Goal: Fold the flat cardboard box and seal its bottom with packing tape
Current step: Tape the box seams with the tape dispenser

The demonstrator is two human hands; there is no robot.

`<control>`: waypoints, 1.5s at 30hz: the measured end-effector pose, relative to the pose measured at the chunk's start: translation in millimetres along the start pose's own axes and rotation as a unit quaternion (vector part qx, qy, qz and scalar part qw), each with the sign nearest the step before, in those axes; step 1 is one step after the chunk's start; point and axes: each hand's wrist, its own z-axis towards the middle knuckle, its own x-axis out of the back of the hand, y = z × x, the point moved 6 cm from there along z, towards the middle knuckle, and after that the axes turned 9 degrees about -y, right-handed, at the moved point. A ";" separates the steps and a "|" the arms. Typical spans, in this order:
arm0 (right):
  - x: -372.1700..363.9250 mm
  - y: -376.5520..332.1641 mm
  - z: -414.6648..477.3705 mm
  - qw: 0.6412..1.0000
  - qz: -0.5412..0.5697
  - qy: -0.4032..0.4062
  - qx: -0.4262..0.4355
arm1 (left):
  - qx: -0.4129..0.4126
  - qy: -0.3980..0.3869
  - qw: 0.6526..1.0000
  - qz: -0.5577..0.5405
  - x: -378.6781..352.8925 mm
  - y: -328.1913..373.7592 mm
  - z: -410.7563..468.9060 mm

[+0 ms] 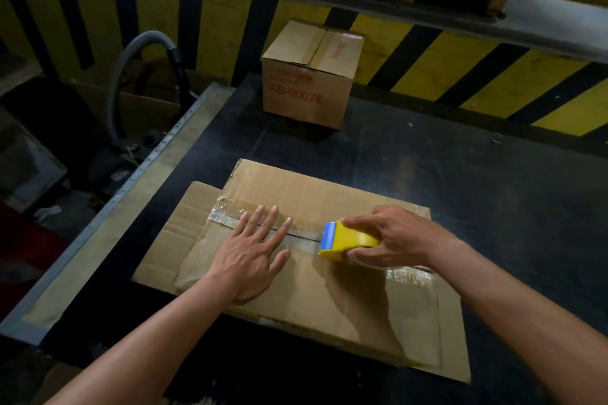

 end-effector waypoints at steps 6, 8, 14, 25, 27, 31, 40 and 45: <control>-7.2 20.0 -23.7 0.999 0.028 -0.008 -0.041 | -0.001 -0.018 1.000 0.002 4.6 6.0 -1.1; -8.9 16.9 -21.7 0.999 0.018 0.002 -0.049 | 0.030 -0.030 0.999 0.010 6.1 12.1 -1.2; -6.6 13.2 -24.6 0.999 0.009 -0.003 -0.049 | -0.030 -0.004 0.999 -0.028 10.6 78.1 15.0; 3.2 28.3 -39.1 0.999 0.011 -0.022 -0.032 | -0.040 0.011 0.999 -0.025 -7.7 89.1 22.7; -1.0 41.6 -46.6 0.999 0.021 -0.023 -0.041 | -0.039 0.019 0.999 -0.029 -8.0 88.8 21.6; -6.5 60.3 -62.0 0.998 0.030 -0.018 -0.058 | -0.041 0.021 0.999 -0.027 -6.5 90.0 19.4; -14.3 63.4 -54.6 0.998 0.025 -0.005 -0.053 | -0.037 0.005 0.998 -0.053 13.3 130.3 29.4; -13.1 65.8 -58.2 0.999 0.023 -0.012 -0.032 | -0.046 0.021 0.997 -0.057 0.3 146.0 35.1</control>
